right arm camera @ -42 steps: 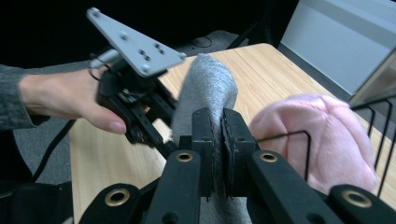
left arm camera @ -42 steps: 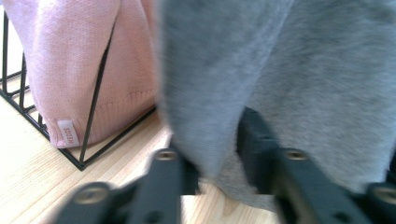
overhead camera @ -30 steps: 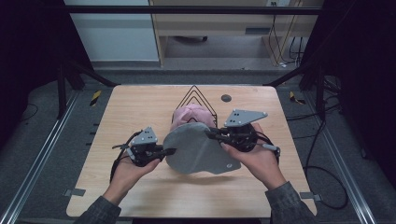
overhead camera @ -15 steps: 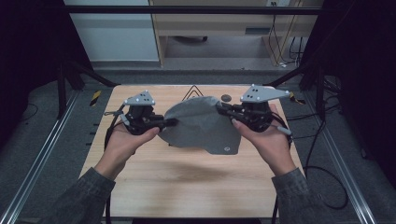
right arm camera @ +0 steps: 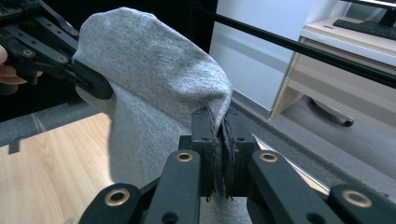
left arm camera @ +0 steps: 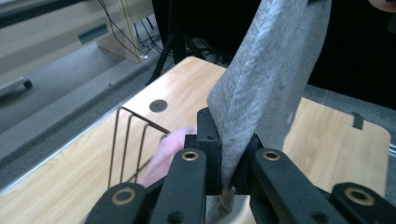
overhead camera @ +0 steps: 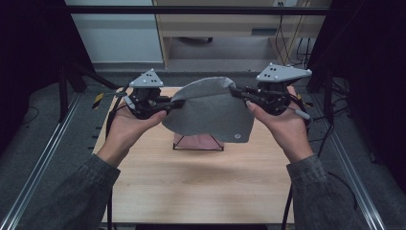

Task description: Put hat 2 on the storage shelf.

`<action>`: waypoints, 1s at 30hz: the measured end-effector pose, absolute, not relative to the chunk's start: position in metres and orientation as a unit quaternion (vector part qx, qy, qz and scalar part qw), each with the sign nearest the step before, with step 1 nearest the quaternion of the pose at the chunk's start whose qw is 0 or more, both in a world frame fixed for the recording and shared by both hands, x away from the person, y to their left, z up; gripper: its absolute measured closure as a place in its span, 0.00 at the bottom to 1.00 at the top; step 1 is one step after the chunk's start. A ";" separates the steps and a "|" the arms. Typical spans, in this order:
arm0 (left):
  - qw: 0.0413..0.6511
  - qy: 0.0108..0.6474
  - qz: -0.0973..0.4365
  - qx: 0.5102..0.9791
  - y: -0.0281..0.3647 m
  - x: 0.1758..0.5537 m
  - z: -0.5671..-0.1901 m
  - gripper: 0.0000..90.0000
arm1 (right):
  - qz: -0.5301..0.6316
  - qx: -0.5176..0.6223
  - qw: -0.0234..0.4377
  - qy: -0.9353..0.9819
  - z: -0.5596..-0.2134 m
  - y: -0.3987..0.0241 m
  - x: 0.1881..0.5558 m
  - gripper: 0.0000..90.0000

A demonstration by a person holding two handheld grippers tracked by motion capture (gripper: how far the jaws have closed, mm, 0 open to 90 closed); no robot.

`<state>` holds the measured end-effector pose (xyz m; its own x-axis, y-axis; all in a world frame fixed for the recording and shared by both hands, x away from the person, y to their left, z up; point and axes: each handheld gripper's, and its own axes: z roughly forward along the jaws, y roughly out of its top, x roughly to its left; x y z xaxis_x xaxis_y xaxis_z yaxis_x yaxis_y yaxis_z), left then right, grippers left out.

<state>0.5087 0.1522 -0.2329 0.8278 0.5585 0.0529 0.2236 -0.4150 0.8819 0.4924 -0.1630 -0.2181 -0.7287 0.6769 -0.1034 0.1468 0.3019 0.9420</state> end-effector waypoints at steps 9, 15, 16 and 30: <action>0.496 0.232 0.199 0.813 0.143 0.528 -0.215 0.96 | 0.527 0.268 0.277 0.757 -0.214 -0.169 0.518 0.95; 0.501 0.235 0.219 0.803 0.142 0.538 -0.204 0.96 | 0.533 0.273 0.287 0.748 -0.201 -0.169 0.529 0.94; 0.496 0.236 0.227 0.804 0.141 0.541 -0.203 0.96 | 0.531 0.275 0.288 0.748 -0.199 -0.168 0.533 0.94; 0.489 0.263 0.253 0.792 0.144 0.587 -0.223 0.96 | 0.510 0.305 0.297 0.748 -0.216 -0.152 0.594 0.94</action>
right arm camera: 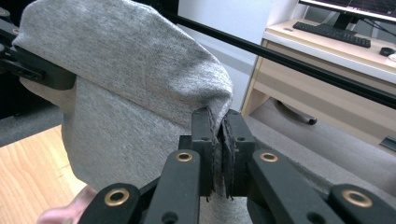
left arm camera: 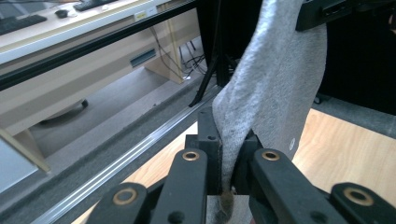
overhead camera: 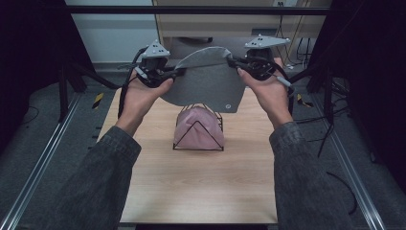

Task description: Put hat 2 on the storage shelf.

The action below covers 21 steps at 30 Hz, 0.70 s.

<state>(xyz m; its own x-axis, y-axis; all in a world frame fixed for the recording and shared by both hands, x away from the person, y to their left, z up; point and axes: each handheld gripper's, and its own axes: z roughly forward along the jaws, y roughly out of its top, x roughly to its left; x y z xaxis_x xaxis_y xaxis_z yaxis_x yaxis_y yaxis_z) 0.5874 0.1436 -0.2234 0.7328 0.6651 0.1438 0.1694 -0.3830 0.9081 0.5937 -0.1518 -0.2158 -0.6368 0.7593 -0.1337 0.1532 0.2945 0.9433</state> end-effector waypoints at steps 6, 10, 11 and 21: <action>0.475 0.265 0.267 0.796 0.146 0.597 -0.235 0.96 | 0.496 0.308 0.298 0.755 -0.226 -0.144 0.607 0.94; 0.482 0.278 0.261 0.788 0.149 0.606 -0.241 0.96 | 0.493 0.311 0.301 0.755 -0.229 -0.140 0.614 0.94; 0.481 0.280 0.262 0.788 0.148 0.608 -0.243 0.96 | 0.494 0.312 0.301 0.753 -0.230 -0.139 0.615 0.94; 0.481 0.292 0.253 0.787 0.145 0.623 -0.256 0.95 | 0.481 0.319 0.303 0.759 -0.237 -0.137 0.627 0.94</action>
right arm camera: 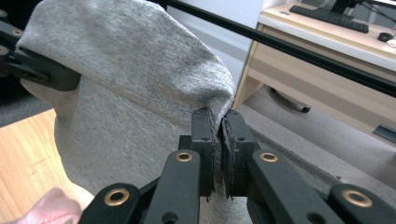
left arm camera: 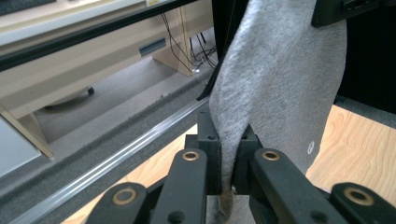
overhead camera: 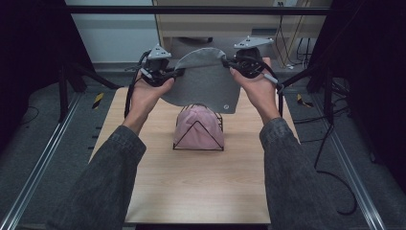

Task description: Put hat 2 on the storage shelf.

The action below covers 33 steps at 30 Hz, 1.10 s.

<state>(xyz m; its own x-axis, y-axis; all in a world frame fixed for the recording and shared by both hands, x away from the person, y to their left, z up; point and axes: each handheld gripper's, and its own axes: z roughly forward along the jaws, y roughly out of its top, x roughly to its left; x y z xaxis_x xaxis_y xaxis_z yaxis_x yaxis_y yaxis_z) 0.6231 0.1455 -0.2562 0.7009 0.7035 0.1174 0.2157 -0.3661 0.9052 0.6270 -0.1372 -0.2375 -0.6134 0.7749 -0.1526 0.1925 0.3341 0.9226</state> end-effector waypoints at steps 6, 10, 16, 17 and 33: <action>0.480 0.297 0.246 0.788 0.148 0.621 -0.263 0.96 | 0.479 0.320 0.295 0.763 -0.243 -0.136 0.625 0.95; 0.481 0.298 0.241 0.788 0.149 0.620 -0.268 0.95 | 0.478 0.318 0.296 0.764 -0.243 -0.134 0.622 0.95; 0.483 0.304 0.236 0.786 0.149 0.619 -0.276 0.95 | 0.478 0.316 0.291 0.766 -0.248 -0.132 0.617 0.95; 0.482 0.304 0.236 0.788 0.149 0.619 -0.277 0.95 | 0.478 0.317 0.290 0.766 -0.249 -0.132 0.616 0.95; 0.477 0.317 0.225 0.788 0.157 0.621 -0.297 0.95 | 0.470 0.317 0.276 0.776 -0.271 -0.125 0.616 0.95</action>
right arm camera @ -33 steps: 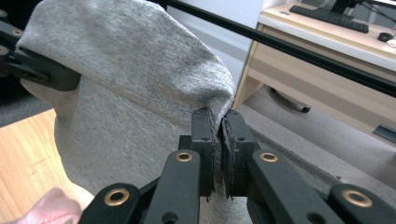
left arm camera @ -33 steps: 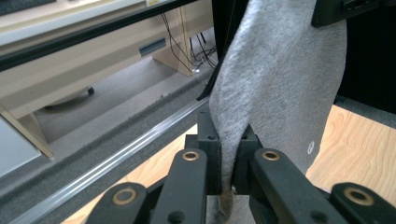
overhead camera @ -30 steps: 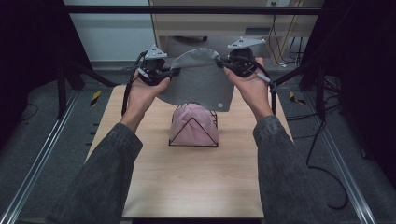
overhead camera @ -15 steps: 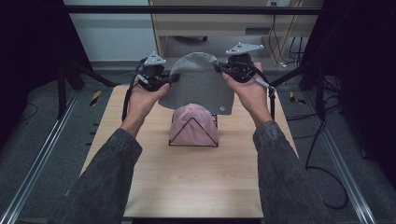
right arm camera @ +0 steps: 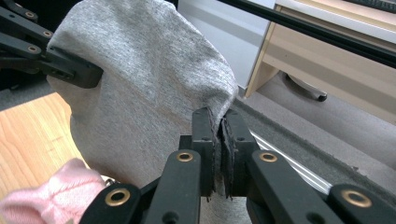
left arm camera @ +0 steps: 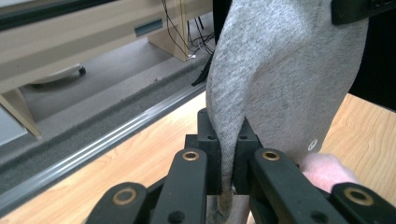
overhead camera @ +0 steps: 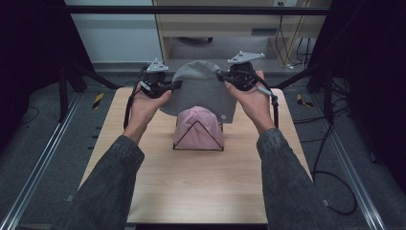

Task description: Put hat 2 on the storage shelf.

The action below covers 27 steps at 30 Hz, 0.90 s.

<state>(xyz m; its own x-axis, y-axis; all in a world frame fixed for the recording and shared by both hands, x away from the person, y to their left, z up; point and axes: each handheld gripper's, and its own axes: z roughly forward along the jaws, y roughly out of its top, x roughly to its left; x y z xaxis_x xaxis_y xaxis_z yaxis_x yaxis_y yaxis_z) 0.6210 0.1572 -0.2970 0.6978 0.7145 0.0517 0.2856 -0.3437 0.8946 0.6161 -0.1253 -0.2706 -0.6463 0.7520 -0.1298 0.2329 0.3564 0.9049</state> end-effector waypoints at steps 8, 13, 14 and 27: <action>0.473 0.316 0.220 0.792 0.157 0.616 -0.306 0.95 | 0.467 0.325 0.276 0.775 -0.287 -0.126 0.611 0.95; 0.478 0.313 0.220 0.790 0.158 0.611 -0.309 0.95 | 0.470 0.329 0.271 0.773 -0.292 -0.126 0.607 0.95; 0.479 0.314 0.217 0.790 0.159 0.611 -0.311 0.95 | 0.469 0.328 0.272 0.774 -0.292 -0.127 0.606 0.95; 0.470 0.315 0.210 0.797 0.158 0.608 -0.327 0.96 | 0.456 0.326 0.265 0.784 -0.304 -0.127 0.602 0.95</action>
<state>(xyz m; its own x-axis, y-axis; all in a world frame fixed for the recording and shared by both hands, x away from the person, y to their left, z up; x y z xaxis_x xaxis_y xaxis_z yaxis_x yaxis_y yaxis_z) 0.6085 0.1575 -0.3272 0.7138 0.6993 0.0391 0.3043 -0.3599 0.8820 0.6018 -0.1271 -0.3042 -0.6463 0.7539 -0.1179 0.2701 0.3705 0.8887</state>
